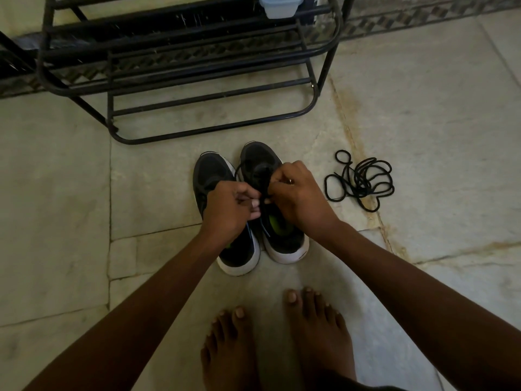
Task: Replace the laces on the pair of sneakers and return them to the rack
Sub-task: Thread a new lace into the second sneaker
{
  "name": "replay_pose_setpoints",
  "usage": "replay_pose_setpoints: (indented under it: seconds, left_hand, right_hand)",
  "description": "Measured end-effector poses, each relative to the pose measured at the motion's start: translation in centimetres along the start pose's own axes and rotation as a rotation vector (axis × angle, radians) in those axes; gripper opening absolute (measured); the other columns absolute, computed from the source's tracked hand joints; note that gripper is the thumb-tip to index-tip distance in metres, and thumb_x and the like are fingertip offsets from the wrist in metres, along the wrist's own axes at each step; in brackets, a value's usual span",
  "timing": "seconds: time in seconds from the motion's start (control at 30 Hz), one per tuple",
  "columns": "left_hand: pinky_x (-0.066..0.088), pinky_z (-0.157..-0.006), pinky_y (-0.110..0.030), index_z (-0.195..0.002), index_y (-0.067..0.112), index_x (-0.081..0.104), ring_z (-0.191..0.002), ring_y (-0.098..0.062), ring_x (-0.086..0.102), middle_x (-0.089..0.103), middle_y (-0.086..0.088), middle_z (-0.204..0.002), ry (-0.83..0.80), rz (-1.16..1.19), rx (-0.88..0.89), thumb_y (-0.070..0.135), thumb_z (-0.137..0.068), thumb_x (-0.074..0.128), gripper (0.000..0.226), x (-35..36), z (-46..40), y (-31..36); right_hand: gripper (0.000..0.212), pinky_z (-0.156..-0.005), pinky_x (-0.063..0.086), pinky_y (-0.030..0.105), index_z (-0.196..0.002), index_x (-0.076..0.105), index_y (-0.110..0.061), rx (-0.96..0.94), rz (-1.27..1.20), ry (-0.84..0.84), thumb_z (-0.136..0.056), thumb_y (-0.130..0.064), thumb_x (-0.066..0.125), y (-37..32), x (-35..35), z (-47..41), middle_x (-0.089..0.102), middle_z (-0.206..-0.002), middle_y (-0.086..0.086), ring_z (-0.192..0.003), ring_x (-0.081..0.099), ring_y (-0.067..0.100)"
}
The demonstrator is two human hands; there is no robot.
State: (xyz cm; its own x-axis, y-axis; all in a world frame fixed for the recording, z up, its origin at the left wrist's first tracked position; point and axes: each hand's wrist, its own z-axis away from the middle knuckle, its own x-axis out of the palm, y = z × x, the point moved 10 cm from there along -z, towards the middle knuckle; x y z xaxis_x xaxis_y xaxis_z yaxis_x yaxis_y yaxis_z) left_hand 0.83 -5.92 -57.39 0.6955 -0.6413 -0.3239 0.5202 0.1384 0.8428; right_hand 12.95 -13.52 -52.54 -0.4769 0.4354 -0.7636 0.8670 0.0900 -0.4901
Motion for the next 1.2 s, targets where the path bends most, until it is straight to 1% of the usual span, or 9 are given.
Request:
replay_pose_setpoints:
  seconds: [0.4,0.6,0.73,0.83,0.9,1.0,1.07,1.13,1.2]
  left_hand:
    - [0.065,-0.073,-0.036,-0.079,0.021,0.072,-0.076,-0.018,0.075,0.071,-0.007,-0.079,0.058,-0.059,0.060,-0.002,-0.095,0.066,0.028,-0.3,0.3,1.1]
    - [0.058,-0.065,-0.024,-0.087,0.020,0.069,-0.069,-0.004,0.068,0.072,-0.002,-0.082,0.250,-0.074,0.154,0.000,-0.097,0.059,0.024,-2.2,1.2,3.3]
    - [0.059,-0.086,-0.037,-0.095,0.015,0.055,-0.095,-0.018,0.073,0.074,-0.008,-0.096,0.234,0.234,0.172,0.004,-0.107,0.041,0.021,-3.1,1.1,3.9]
    - [0.060,-0.080,-0.045,-0.097,0.013,0.048,-0.078,-0.029,0.068,0.064,-0.010,-0.078,0.124,0.475,0.194,0.003,-0.108,0.035,0.020,-3.5,0.7,4.6]
    - [0.053,-0.067,-0.036,-0.100,0.013,0.047,-0.067,-0.018,0.059,0.059,-0.006,-0.074,0.124,0.202,0.383,0.005,-0.108,0.036,0.016,-4.6,0.8,6.7]
    - [0.049,-0.067,-0.040,-0.105,0.014,0.052,-0.079,-0.018,0.053,0.060,-0.005,-0.084,0.079,-0.586,0.735,0.014,-0.108,0.041,0.012,-3.1,2.0,9.7]
    - [0.048,-0.074,-0.044,-0.118,0.017,0.060,-0.090,-0.023,0.049,0.064,-0.004,-0.091,0.005,-0.957,0.692,0.027,-0.103,0.055,0.019,-2.3,1.0,8.7]
    - [0.042,-0.085,-0.043,-0.123,0.025,0.069,-0.097,-0.021,0.051,0.071,0.004,-0.096,-0.109,-1.059,0.577,0.042,-0.094,0.068,0.033,-2.3,-0.1,7.2]
    - [0.047,-0.084,-0.038,-0.105,0.026,0.079,-0.087,-0.008,0.059,0.074,0.010,-0.088,-0.209,-0.826,0.501,0.039,-0.090,0.076,0.020,-2.9,-0.1,7.5]
  right_hand:
    - [0.014,-0.083,0.055,0.035,-0.089,0.077,-0.005,0.229,-0.235,-0.011,-0.077,-0.007,0.083,1.8,0.3,1.7,0.071,-0.097,0.007,-0.095,0.065,0.023]
    - [0.030,-0.078,0.054,0.028,-0.101,0.067,-0.007,0.376,-0.225,0.042,-0.076,-0.010,0.084,3.3,0.2,2.9,0.061,-0.103,0.006,-0.093,0.060,0.017]
    - [0.030,-0.075,0.038,0.007,-0.095,0.063,-0.009,0.483,-0.194,0.073,-0.073,-0.009,0.083,4.3,0.4,3.9,0.057,-0.098,0.005,-0.087,0.054,0.014]
    - [0.027,-0.072,0.038,0.008,-0.093,0.062,-0.009,0.510,-0.207,0.074,-0.074,-0.005,0.081,4.6,0.6,4.1,0.058,-0.095,0.004,-0.083,0.054,0.013]
    - [0.025,-0.069,0.043,0.018,-0.091,0.062,-0.010,0.505,-0.205,0.059,-0.074,-0.005,0.080,4.6,0.7,4.0,0.058,-0.093,0.003,-0.083,0.054,0.015]
    - [0.025,-0.066,0.047,0.025,-0.090,0.061,-0.008,0.501,-0.201,0.049,-0.073,-0.003,0.078,4.5,0.7,3.9,0.057,-0.092,0.003,-0.082,0.055,0.018]
    - [0.025,-0.066,0.045,0.022,-0.091,0.061,-0.008,0.508,-0.192,0.051,-0.073,-0.002,0.077,4.5,0.8,4.0,0.055,-0.092,0.002,-0.082,0.054,0.018]
    - [0.025,-0.066,0.041,0.018,-0.093,0.061,-0.008,0.520,-0.177,0.046,-0.074,-0.002,0.076,4.6,0.9,4.1,0.054,-0.093,0.001,-0.083,0.053,0.017]
    - [0.026,-0.067,0.039,0.018,-0.094,0.060,-0.009,0.529,-0.167,0.031,-0.075,-0.002,0.076,4.6,1.2,4.2,0.053,-0.094,0.000,-0.085,0.052,0.017]
